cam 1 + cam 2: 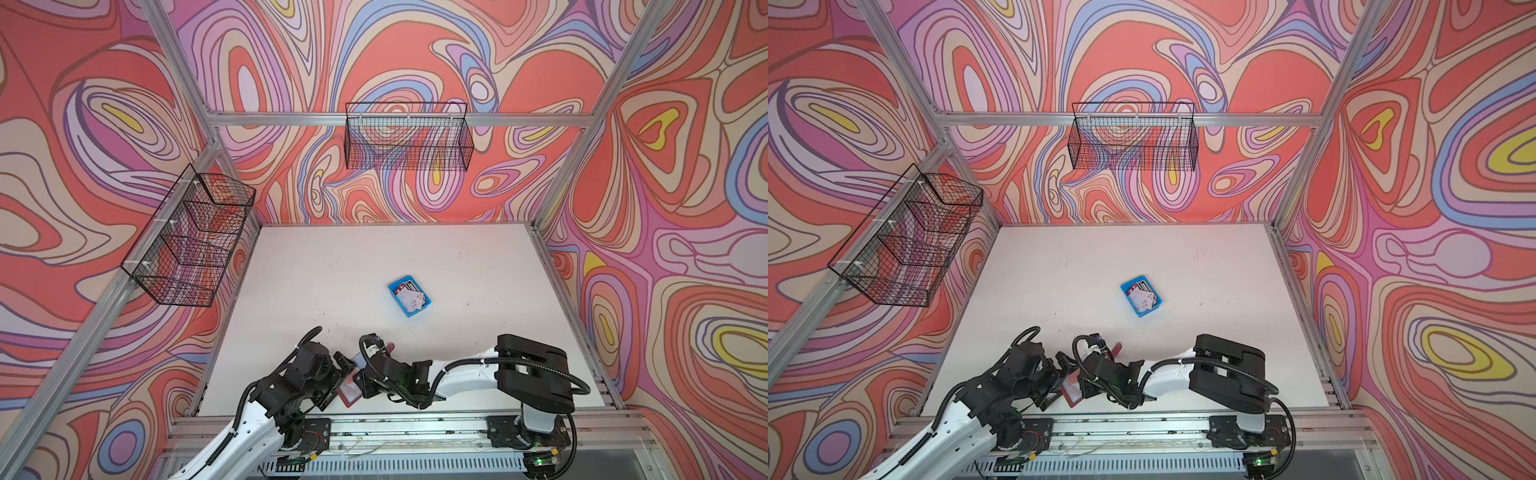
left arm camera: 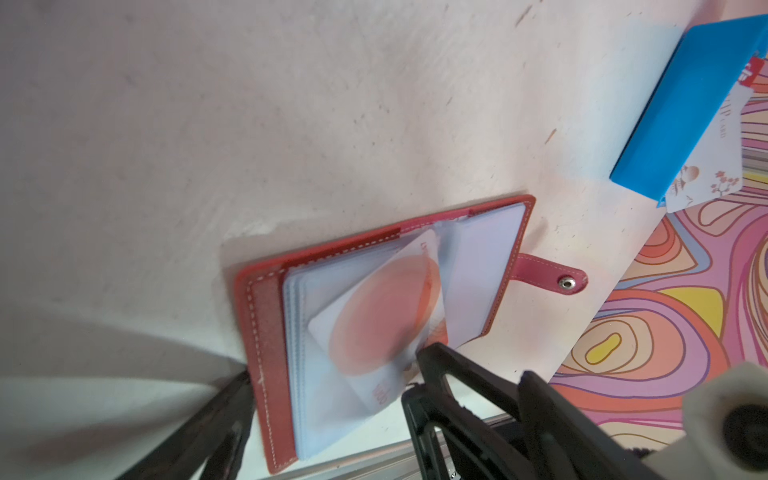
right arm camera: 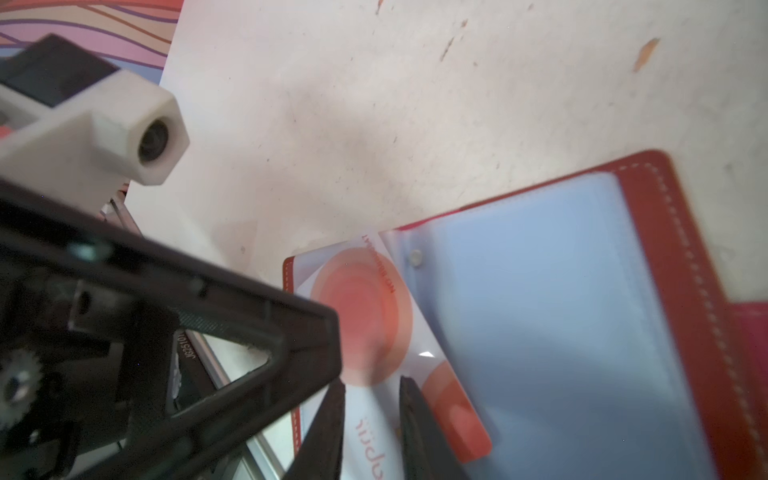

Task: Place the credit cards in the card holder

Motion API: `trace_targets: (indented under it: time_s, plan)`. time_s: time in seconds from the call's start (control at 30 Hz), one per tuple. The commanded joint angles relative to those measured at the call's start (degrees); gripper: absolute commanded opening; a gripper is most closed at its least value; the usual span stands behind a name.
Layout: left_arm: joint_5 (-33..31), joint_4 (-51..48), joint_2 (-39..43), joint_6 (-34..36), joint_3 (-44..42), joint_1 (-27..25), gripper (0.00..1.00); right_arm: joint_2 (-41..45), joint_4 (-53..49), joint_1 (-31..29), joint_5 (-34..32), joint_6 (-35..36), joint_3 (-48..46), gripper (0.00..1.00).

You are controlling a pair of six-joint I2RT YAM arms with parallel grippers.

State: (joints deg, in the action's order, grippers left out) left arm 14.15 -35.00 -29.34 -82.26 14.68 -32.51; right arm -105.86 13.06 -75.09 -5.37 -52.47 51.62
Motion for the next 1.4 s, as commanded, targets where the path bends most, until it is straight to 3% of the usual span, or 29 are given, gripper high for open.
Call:
trace_targets:
  time_s: [0.0,0.27,0.87,1.37]
  plan:
    - [-2.28,0.84,0.19,0.95,-0.72,0.34,1.00,1.60,0.76,-0.62,-1.47,-1.41,-0.18,0.24]
    - [-2.29,0.44,-1.48,1.84,-0.18,0.34,1.00,7.19,-5.73,0.15,-10.18,-1.14,-1.76,0.27]
    - [-3.11,-1.08,-0.03,2.16,0.35,0.34,1.00,-0.40,-4.01,0.82,-4.53,-1.67,-0.02,0.26]
    - [-3.95,-2.27,1.02,2.55,0.97,0.34,1.00,-2.64,-2.60,-4.70,-5.42,-3.60,2.97,0.25]
